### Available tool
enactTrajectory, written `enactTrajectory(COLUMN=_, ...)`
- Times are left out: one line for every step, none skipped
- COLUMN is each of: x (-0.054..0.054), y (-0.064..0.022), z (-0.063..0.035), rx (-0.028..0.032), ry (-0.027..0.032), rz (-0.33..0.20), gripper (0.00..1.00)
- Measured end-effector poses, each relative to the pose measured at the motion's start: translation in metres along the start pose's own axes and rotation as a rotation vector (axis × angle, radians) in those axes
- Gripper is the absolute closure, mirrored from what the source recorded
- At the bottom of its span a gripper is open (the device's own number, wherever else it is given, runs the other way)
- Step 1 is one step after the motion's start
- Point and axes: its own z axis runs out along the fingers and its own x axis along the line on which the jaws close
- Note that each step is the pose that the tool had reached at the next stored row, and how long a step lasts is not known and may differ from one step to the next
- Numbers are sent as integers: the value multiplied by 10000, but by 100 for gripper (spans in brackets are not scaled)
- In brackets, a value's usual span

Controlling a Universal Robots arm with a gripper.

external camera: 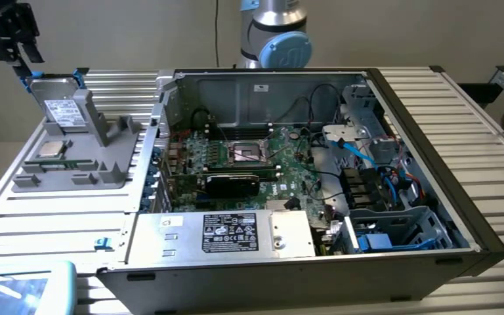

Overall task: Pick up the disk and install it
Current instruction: 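Pick up the disk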

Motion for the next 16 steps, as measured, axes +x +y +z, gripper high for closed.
enactTrajectory(x=0, y=-1, z=18, rx=-1, ry=0, rz=0, gripper=43)
enactTrajectory(x=0, y=-3, z=37, rx=0, ry=0, rz=0, gripper=43)
enactTrajectory(x=-1, y=-5, z=55, rx=1, ry=0, rz=1, gripper=43)
enactTrajectory(x=-1, y=-7, z=72, rx=1, ry=0, rz=1, gripper=43)
enactTrajectory(x=-1, y=-9, z=90, rx=0, ry=0, rz=2, gripper=43)
enactTrajectory(x=-2, y=-10, z=108, rx=-1, ry=0, rz=2, gripper=43)
enactTrajectory(x=-1, y=-11, z=128, rx=1, ry=0, rz=1, gripper=43)
enactTrajectory(x=-2, y=-12, z=146, rx=0, ry=0, rz=0, gripper=43)
enactTrajectory(x=-2, y=-13, z=164, rx=0, ry=0, rz=-4, gripper=43)
enactTrajectory(x=-3, y=-14, z=182, rx=0, ry=0, rz=-5, gripper=43)
enactTrajectory(x=-4, y=-14, z=200, rx=-4, ry=0, rz=-5, gripper=43)
enactTrajectory(x=-5, y=-14, z=218, rx=-15, ry=0, rz=-4, gripper=43)
enactTrajectory(x=-6, y=-15, z=235, rx=-30, ry=1, rz=-4, gripper=43)
enactTrajectory(x=-6, y=-15, z=253, rx=-43, ry=1, rz=-4, gripper=43)
enactTrajectory(x=-6, y=-16, z=272, rx=-52, ry=1, rz=-3, gripper=43)
enactTrajectory(x=-6, y=-16, z=290, rx=-60, ry=1, rz=-3, gripper=43)
